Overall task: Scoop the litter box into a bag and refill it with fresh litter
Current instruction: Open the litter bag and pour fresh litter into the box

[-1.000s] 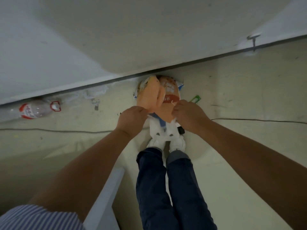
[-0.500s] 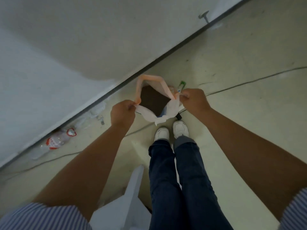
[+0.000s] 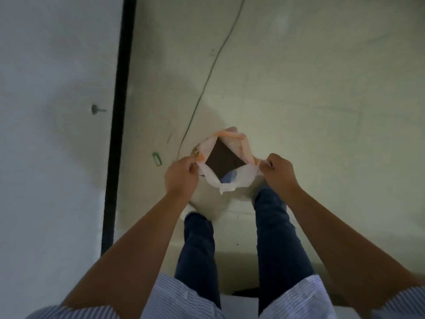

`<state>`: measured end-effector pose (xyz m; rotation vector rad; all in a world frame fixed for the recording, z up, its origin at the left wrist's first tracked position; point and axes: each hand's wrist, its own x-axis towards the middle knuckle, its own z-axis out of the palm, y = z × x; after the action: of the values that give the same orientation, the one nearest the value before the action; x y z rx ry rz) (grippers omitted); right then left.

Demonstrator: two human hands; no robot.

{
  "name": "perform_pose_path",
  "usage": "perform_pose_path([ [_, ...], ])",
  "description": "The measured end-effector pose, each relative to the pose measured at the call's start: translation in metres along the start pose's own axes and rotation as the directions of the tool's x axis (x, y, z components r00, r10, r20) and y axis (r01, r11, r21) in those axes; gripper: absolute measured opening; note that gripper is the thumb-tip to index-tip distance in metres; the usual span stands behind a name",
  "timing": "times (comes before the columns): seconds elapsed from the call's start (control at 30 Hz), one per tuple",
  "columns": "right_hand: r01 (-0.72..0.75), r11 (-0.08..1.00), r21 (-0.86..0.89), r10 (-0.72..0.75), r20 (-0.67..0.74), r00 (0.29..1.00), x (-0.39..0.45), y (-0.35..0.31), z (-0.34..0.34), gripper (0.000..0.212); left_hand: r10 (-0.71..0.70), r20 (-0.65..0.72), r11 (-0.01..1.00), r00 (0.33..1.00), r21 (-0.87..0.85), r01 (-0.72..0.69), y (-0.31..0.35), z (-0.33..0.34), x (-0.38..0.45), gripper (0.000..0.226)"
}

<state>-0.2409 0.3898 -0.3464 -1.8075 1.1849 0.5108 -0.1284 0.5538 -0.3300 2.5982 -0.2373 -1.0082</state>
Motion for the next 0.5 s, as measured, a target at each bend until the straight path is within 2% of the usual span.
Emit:
perform_pose_path([
  [0.23, -0.044, 0.968, 0.246, 0.093, -0.189, 0.978, 0.027, 0.105, -0.194, 0.044, 0.146, 0.038, 0.980, 0.989, 0.132, -0.150, 0.235, 0.090, 0.003, 0.023],
  [0.33, -0.046, 0.953, 0.301, 0.139, -0.293, 0.946, 0.035, 0.147, -0.274, 0.045, 0.248, 0.092, 0.953, 0.964, 0.156, -0.260, 0.330, 0.125, 0.004, 0.023],
  [0.5, -0.102, 0.902, 0.420, 0.273, -0.370, 0.888, 0.053, 0.229, -0.398, 0.045, 0.366, 0.182, 0.895, 0.913, 0.200, -0.399, 0.479, 0.192, 0.008, 0.024],
])
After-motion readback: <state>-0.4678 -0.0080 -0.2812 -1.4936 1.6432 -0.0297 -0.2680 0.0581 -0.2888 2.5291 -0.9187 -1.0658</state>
